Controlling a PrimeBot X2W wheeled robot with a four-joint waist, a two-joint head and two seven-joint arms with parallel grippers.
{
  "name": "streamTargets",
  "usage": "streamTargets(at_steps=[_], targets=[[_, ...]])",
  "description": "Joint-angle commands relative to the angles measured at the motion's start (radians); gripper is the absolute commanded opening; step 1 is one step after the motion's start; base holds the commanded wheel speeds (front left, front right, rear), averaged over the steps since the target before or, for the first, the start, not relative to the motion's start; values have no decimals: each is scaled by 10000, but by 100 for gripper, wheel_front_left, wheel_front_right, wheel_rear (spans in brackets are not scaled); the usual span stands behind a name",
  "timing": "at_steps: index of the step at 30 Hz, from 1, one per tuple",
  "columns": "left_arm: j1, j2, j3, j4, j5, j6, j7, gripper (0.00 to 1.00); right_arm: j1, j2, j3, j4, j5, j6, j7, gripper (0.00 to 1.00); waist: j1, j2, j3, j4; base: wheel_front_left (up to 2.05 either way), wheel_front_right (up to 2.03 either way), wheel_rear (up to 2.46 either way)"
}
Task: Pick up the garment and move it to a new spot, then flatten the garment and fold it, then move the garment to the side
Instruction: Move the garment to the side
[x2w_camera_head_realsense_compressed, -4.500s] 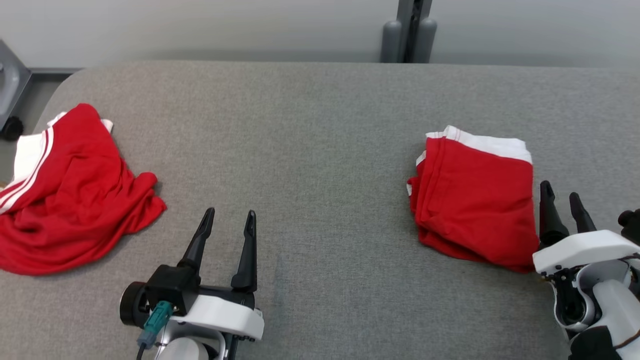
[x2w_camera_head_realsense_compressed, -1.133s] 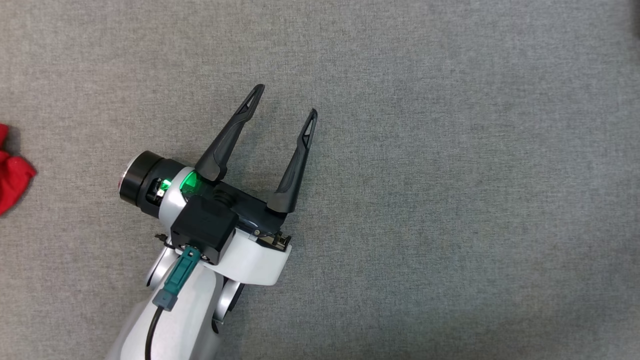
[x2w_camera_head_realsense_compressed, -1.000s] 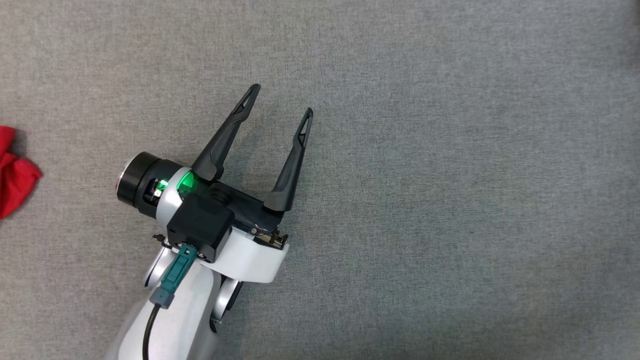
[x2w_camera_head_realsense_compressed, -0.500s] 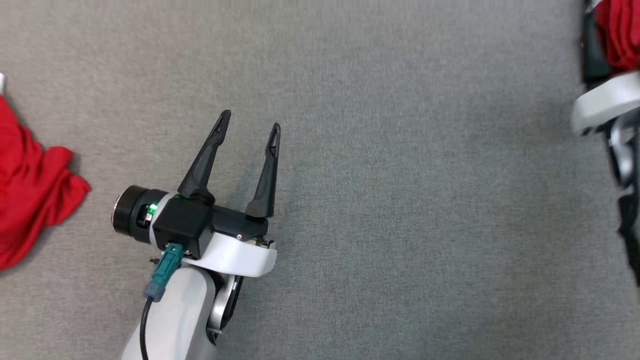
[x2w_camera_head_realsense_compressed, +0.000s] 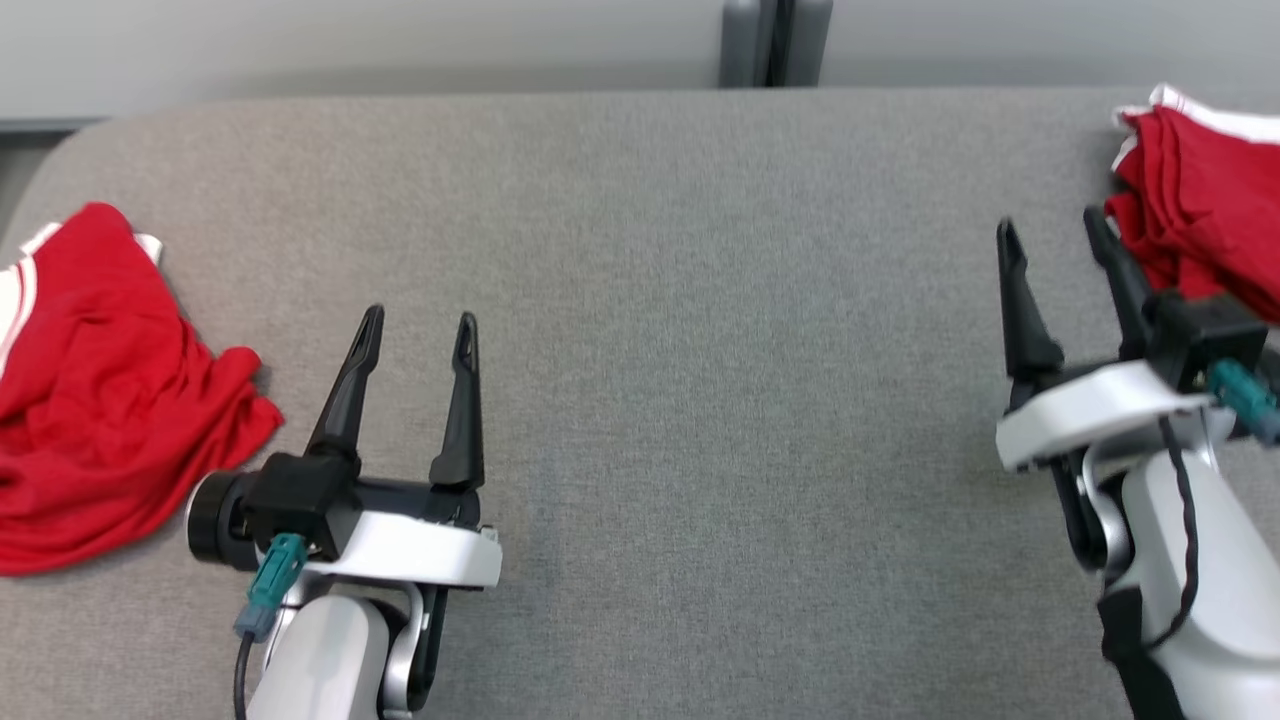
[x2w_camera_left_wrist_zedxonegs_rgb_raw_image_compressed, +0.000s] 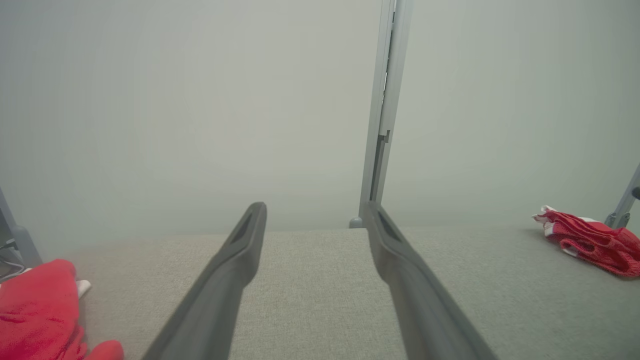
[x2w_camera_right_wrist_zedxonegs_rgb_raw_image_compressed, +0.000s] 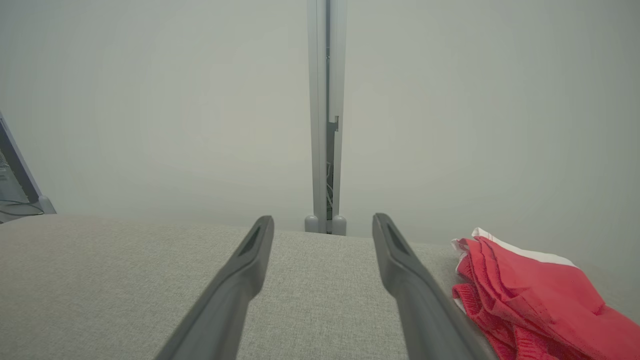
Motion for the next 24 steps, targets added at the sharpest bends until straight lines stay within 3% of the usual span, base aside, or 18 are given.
streamTargets(at_steps=[1, 12, 18, 24], targets=[[56, 42, 51, -17, 7, -17, -35, 100, 140, -25, -11, -23, -2, -2, -55, 100, 0, 0, -313, 85, 0, 0, 0], [1315, 9, 722, 659, -817, -119, -36, 100, 3190, 391, -237, -2193, 166, -1, -54, 100, 0, 0, -1485, 44, 0, 0, 0], [1819, 7, 753, 878, -932, -32, -36, 100, 4467, 503, -516, -2736, -44, -1, -54, 100, 0, 0, -1967, 72, 0, 0, 0], [2048, 10, 674, 1092, -897, -232, -36, 100, 5194, 622, -532, -2922, -138, -1, -54, 100, 0, 0, -2170, 91, 0, 0, 0]])
